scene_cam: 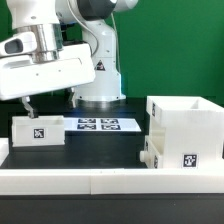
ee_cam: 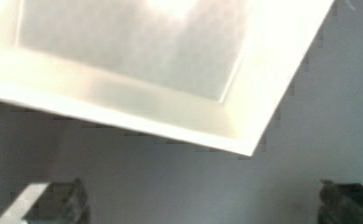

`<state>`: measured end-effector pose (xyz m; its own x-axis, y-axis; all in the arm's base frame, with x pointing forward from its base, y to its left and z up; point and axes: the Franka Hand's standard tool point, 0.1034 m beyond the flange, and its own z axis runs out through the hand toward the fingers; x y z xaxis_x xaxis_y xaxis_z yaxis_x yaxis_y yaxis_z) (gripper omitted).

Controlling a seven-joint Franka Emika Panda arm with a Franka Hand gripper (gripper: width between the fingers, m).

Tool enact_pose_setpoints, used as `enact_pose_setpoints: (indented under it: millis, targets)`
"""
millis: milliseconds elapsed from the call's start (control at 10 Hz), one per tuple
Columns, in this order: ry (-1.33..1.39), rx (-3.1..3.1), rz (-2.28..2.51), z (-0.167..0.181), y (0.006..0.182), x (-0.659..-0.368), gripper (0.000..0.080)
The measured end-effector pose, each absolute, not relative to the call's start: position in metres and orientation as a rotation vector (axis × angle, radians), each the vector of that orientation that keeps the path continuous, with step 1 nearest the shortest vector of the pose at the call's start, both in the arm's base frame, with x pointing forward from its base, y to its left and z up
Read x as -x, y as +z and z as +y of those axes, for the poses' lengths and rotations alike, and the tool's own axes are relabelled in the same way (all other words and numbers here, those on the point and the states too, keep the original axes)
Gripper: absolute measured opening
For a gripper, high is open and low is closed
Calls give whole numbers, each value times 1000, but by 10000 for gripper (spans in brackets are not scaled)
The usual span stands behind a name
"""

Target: Assemble drawer

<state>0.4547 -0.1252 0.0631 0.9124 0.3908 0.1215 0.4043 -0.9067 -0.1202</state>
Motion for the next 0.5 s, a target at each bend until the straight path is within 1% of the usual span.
enact_pose_setpoints:
  millis: [300,500]
  targets:
    - [-130,2961,-378,-124,63,-455,649]
    - [-131,2962,-386,-125,62,-454,649]
